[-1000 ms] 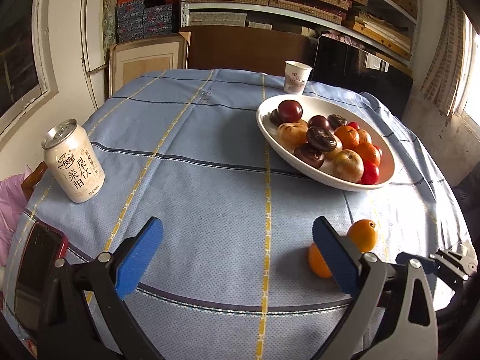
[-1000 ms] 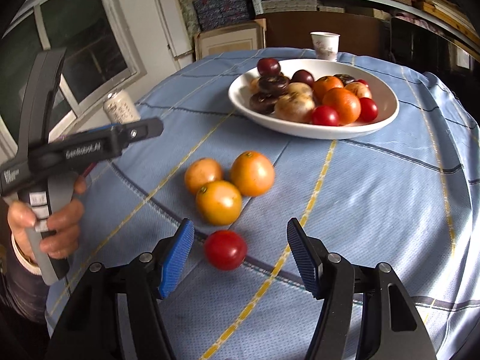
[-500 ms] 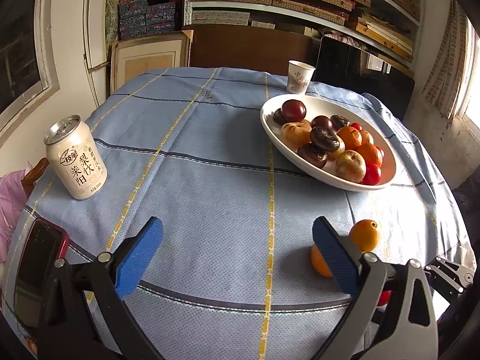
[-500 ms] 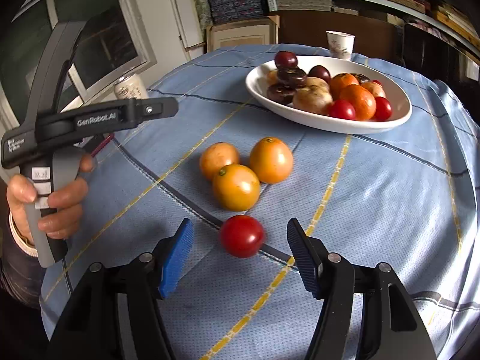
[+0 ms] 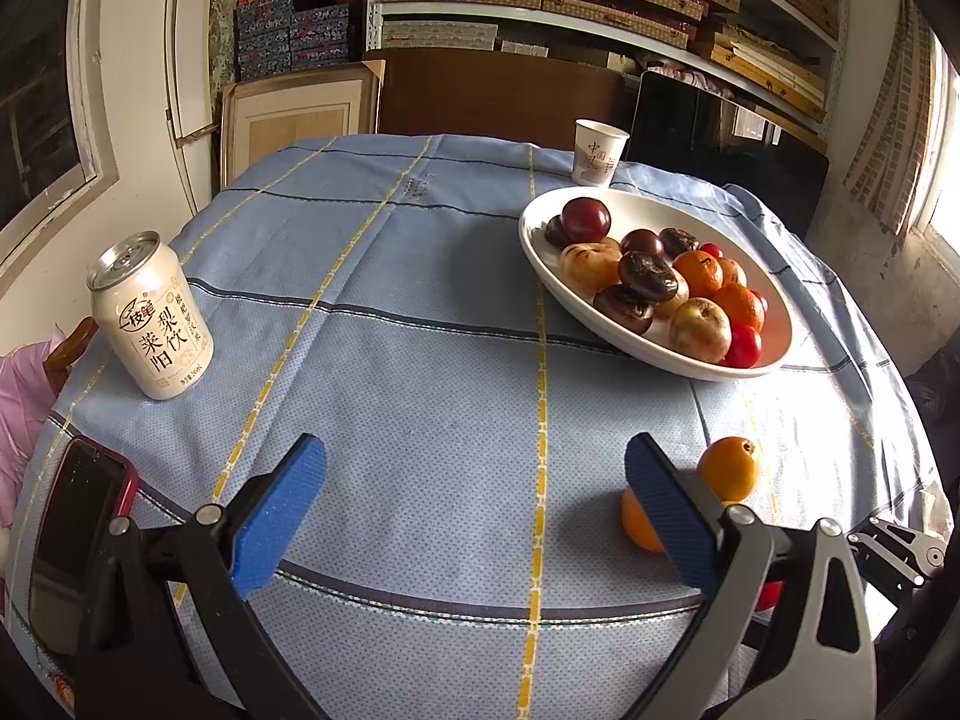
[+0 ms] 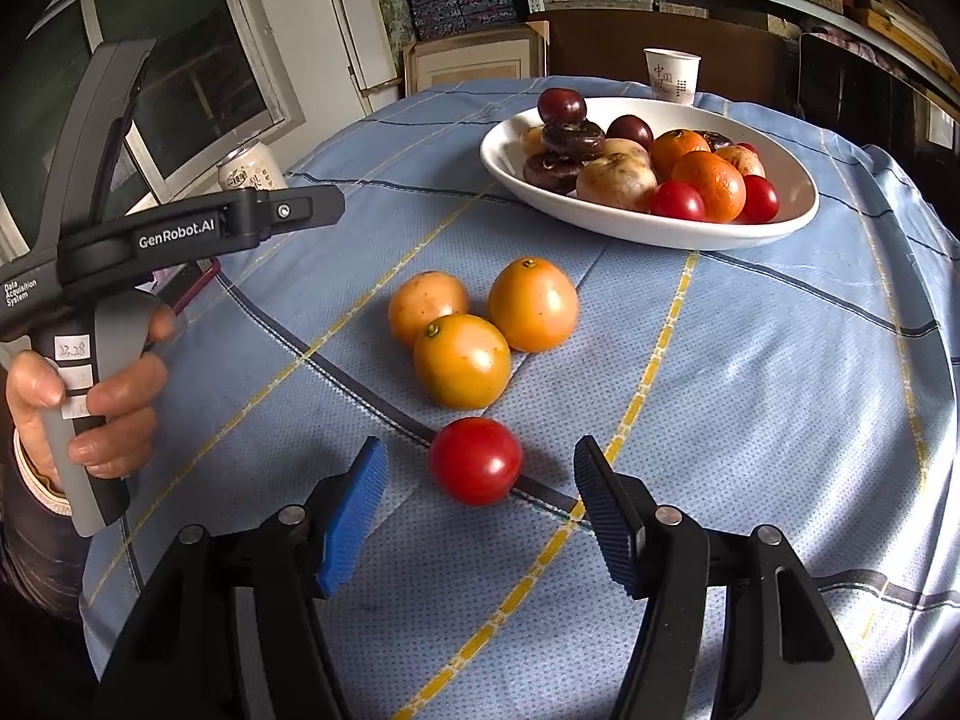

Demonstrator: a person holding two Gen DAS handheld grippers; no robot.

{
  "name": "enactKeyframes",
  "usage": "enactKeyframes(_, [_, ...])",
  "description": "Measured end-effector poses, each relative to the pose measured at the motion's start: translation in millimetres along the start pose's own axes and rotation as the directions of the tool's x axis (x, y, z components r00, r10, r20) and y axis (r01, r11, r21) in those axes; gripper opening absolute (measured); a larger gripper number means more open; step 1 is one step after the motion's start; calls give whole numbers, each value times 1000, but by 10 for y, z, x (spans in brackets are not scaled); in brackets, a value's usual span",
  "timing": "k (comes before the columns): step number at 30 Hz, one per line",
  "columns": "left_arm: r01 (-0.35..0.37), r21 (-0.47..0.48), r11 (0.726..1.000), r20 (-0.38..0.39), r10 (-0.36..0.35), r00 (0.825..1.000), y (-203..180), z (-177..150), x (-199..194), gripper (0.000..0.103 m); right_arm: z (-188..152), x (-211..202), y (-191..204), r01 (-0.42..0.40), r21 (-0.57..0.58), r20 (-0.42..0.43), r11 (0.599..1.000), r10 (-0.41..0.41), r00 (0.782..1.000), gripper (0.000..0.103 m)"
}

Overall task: Organize fruits
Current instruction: 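Grasp the red tomato with the right gripper while the left gripper grasps an orange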

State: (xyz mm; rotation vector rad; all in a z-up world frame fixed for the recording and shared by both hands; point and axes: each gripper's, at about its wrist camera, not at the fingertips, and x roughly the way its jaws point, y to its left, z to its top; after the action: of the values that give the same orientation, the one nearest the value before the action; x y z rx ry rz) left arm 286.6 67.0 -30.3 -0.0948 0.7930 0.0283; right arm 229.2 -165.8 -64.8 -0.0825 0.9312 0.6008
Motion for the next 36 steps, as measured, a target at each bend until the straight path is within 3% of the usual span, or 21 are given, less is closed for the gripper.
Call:
enactKeyframes(14, [-8, 0, 1000, 0, 8, 1000, 11, -3, 1, 98, -3, -12, 77, -6, -38, 4, 999, 6, 1000, 55])
enactKeyframes(20, [-10, -1, 1000, -2, 10, 1000, 17, -6, 8, 98, -15, 45, 62, -3, -34, -23, 999, 2, 1000, 43])
enactKeyframes(22, [-10, 0, 1000, -3, 10, 1000, 17, -7, 8, 98, -13, 42, 49, -13, -29, -22, 999, 12, 1000, 31])
enactKeyframes(24, [-9, 1, 1000, -4, 9, 1000, 16, -17, 13, 98, -9, 27, 19, -26, -14, -17, 1000, 26, 1000, 31])
enactKeyframes(28, [40, 5, 999, -26, -39, 999, 1, -29, 37, 98, 21, -78, -77, -20, 27, 42, 999, 19, 999, 31])
enactKeyframes(31, [127, 31, 991, -54, -125, 991, -82, -54, 51, 98, 38, -133, -151, -5, 58, 71, 998, 1, 997, 31])
enactKeyframes(34, [221, 69, 973, -92, -214, 972, -191, -91, 63, 77, 55, -136, -204, -1, 79, 75, 997, -5, 997, 31])
enactKeyframes(36, [225, 99, 969, -103, -215, 971, -281, -125, 83, 68, 59, -130, -214, 1, 82, 74, 997, -7, 997, 31])
